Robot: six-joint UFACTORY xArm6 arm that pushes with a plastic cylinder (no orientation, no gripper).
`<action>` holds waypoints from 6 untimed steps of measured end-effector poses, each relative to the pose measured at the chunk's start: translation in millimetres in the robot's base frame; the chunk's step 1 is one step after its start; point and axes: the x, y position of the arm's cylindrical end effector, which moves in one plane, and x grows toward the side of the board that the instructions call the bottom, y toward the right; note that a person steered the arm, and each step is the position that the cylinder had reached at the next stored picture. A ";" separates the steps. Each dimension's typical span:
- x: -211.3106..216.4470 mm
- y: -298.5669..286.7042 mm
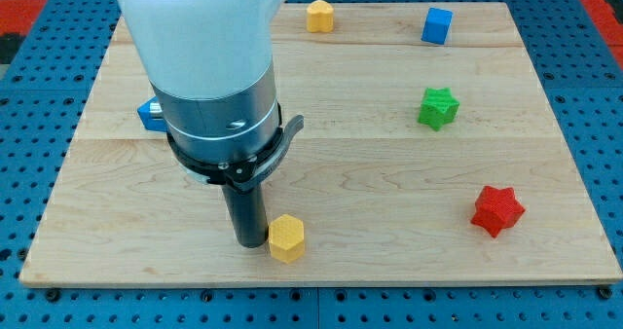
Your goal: Move the red circle to the center
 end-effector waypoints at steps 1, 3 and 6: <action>-11.7 -50.6; -63.2 -31.5; -53.5 50.0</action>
